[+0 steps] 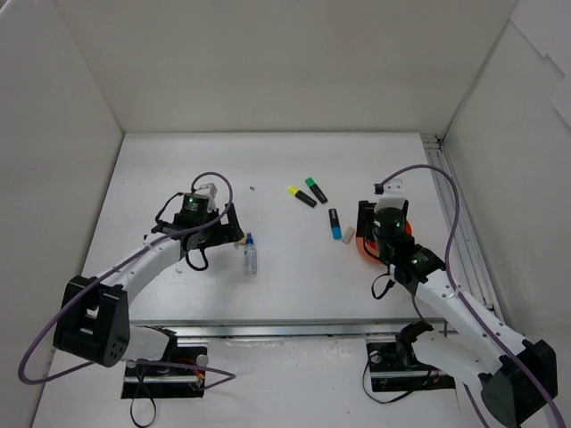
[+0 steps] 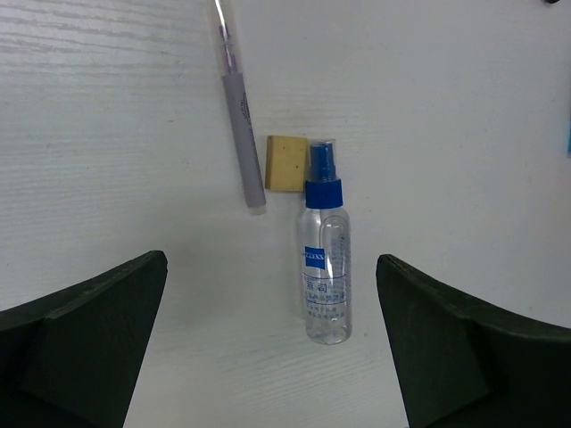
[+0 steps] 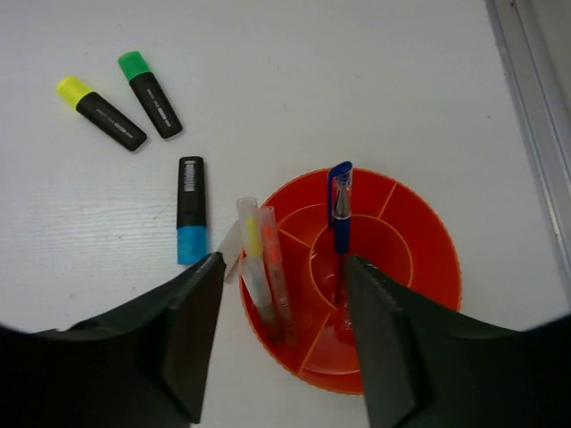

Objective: Sort the stationery into containers
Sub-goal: Place the pen in the storage box, then pick up the pen from the center of the board.

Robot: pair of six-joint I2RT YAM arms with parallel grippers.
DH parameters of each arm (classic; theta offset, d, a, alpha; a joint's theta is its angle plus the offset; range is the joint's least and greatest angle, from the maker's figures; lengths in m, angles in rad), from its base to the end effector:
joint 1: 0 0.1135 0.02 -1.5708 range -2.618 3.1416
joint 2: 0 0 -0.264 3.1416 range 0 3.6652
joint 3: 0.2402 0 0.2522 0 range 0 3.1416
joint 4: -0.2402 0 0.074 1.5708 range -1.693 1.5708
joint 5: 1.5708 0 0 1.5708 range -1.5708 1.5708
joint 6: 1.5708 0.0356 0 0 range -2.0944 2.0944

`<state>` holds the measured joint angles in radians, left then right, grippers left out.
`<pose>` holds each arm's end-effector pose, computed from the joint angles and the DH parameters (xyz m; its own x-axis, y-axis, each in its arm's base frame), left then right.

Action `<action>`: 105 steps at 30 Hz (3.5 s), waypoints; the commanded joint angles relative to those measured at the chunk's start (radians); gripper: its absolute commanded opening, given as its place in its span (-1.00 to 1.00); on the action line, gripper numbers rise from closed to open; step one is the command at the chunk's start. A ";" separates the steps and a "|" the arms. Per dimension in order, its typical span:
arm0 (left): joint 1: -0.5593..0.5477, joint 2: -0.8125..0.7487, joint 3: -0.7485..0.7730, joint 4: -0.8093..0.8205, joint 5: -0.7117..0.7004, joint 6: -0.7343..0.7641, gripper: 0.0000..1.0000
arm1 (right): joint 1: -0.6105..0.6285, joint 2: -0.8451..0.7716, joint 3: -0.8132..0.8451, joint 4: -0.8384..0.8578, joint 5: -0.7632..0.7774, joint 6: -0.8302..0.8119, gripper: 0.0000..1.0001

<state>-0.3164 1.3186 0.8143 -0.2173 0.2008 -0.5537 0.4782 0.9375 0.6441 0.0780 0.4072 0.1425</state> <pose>0.2632 -0.0937 0.2314 -0.7692 -0.2904 -0.5693 0.0503 0.8606 -0.5068 0.2017 0.0886 0.2901 -0.1991 0.0437 -0.9790 -0.0513 0.9972 0.0550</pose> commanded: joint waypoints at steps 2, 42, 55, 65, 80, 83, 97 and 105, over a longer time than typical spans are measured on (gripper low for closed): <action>0.005 0.066 0.068 0.047 0.000 -0.012 0.95 | -0.006 -0.051 0.022 0.019 -0.056 0.032 0.26; -0.075 0.547 0.462 -0.292 -0.353 -0.222 -0.41 | -0.004 -0.131 0.043 -0.044 -0.163 0.060 0.96; -0.141 0.316 0.342 -0.151 -0.253 0.038 -1.00 | -0.001 -0.144 0.068 -0.044 -0.316 0.095 0.96; -0.329 0.065 0.200 0.091 0.089 0.356 -1.00 | 0.131 0.007 0.091 0.152 -0.401 0.245 0.96; -0.477 0.056 0.253 0.117 0.020 0.362 -1.00 | 0.238 0.244 0.075 0.397 -0.367 0.496 0.87; -0.500 0.050 0.252 0.128 0.019 0.365 -1.00 | 0.240 0.276 0.078 0.428 -0.399 0.516 0.73; -0.536 0.027 0.246 0.164 -0.049 0.337 -1.00 | 0.260 0.228 0.069 0.367 -0.335 0.519 -1.00; -0.536 -0.036 0.211 0.144 -0.084 0.319 0.49 | 0.263 0.055 0.054 0.258 -0.138 0.381 -1.00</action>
<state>-0.8528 1.3476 1.0069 -0.1158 0.1482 -0.2195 0.7364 1.0706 0.6868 0.3378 0.1364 0.6075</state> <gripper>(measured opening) 0.680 0.135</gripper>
